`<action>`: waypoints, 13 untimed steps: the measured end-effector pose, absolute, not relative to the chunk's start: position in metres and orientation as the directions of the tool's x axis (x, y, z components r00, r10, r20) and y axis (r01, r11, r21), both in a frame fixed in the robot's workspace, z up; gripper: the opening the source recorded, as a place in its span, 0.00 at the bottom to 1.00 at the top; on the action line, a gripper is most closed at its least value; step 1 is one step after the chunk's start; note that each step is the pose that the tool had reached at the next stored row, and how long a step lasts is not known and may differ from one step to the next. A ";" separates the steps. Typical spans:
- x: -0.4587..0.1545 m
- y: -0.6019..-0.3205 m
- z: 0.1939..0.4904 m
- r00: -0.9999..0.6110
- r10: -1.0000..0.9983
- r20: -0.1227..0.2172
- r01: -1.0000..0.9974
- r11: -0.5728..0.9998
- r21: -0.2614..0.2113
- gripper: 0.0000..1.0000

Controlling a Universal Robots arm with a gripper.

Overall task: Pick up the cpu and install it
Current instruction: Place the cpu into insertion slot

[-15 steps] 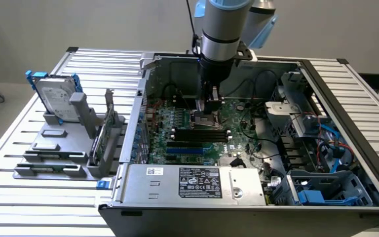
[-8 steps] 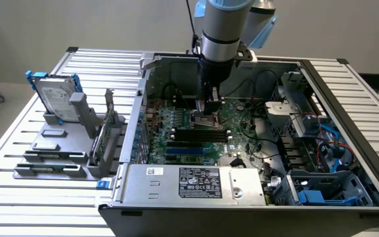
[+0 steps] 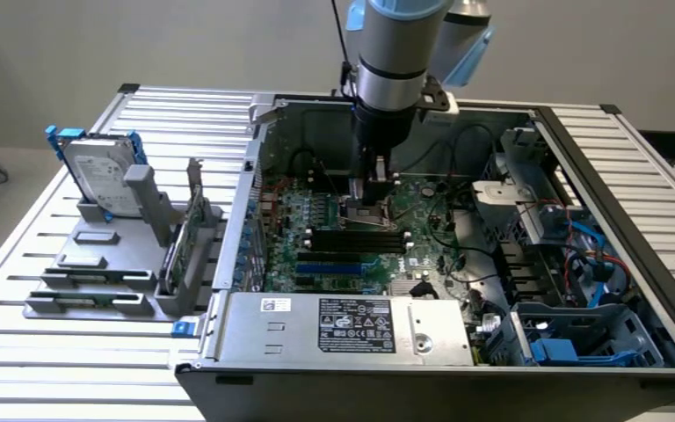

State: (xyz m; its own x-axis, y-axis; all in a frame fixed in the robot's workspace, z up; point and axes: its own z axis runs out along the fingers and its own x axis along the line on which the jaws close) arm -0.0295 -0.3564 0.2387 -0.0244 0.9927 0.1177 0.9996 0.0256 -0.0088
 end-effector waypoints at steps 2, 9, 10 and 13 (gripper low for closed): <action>-0.030 -0.357 0.238 -0.013 0.993 0.118 1.000 0.014 -0.009 0.55; -0.030 -0.361 0.234 0.026 0.993 0.118 1.000 -0.025 -0.009 0.55; -0.030 -0.361 0.233 0.027 0.993 0.118 1.000 -0.027 -0.009 0.55; -0.031 -0.362 0.228 0.028 0.993 0.118 1.000 -0.028 -0.003 0.55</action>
State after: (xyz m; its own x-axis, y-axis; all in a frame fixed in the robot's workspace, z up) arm -0.0314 -0.3617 0.2278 0.0279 0.9926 0.1179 0.9996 -0.0277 -0.0030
